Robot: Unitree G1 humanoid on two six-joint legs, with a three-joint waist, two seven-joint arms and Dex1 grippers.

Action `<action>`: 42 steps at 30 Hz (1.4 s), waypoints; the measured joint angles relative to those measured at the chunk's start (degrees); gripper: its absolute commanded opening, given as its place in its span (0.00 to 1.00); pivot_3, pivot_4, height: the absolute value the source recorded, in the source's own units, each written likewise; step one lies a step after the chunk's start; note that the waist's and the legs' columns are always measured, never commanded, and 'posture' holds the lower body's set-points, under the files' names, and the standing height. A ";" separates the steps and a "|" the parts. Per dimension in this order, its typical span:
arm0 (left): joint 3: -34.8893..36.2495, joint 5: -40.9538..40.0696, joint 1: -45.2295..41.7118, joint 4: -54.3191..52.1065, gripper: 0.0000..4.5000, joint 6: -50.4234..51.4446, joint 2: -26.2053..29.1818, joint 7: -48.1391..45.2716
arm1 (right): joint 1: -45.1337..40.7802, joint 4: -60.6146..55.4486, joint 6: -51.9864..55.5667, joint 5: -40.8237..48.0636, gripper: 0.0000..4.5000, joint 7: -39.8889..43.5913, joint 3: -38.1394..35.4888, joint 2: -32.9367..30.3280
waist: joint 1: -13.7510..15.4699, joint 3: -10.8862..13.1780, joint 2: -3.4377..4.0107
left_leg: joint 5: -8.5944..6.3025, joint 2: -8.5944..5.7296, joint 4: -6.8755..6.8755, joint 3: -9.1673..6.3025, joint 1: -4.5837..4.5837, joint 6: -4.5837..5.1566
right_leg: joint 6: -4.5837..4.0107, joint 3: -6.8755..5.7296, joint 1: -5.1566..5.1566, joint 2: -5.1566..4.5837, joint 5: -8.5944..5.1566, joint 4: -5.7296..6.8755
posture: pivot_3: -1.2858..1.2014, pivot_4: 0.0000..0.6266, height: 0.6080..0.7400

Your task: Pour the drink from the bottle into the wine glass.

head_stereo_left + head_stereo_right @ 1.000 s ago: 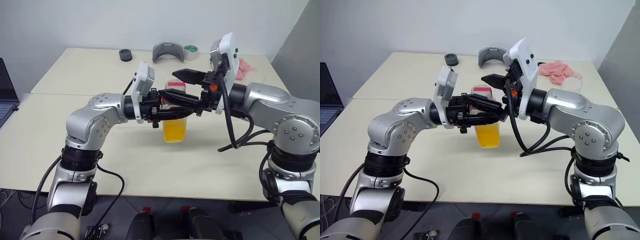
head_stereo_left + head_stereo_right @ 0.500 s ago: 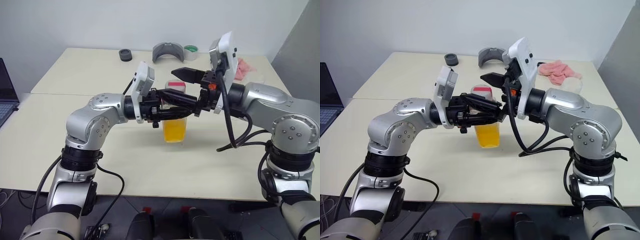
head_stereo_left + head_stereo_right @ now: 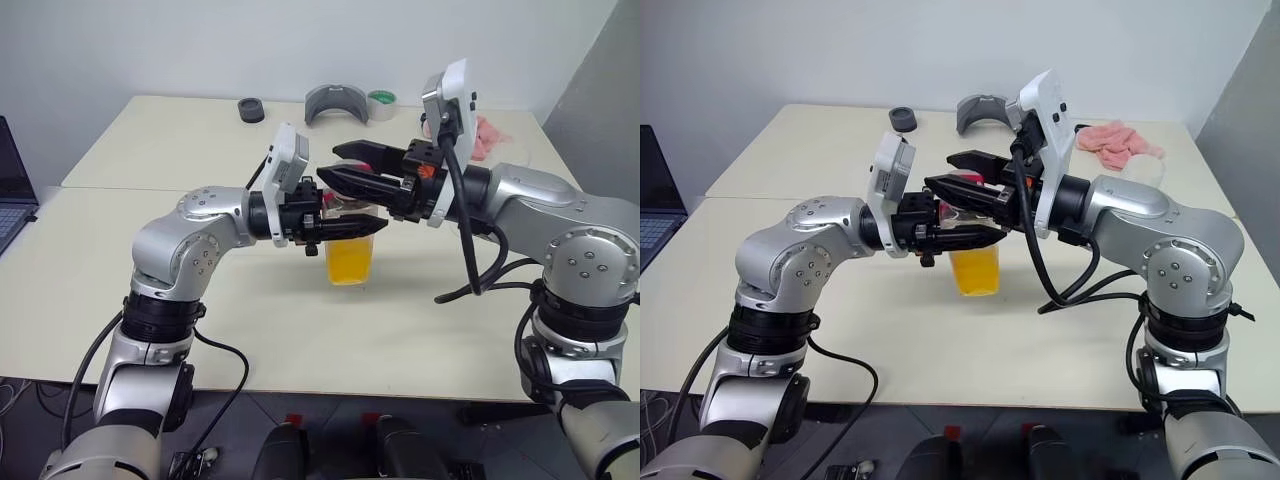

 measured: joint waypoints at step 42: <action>4.23 -7.97 3.70 -8.55 0.44 6.53 3.69 4.78 | -4.74 14.75 -11.29 -14.32 0.99 36.17 4.33 -8.45 | -0.37 0.13 0.14 | 0.01 0.01 0.03 -0.21 0.07 -0.02 | -0.14 -0.18 0.00 -0.12 -0.08 0.31 | 0.52 0.24 1.00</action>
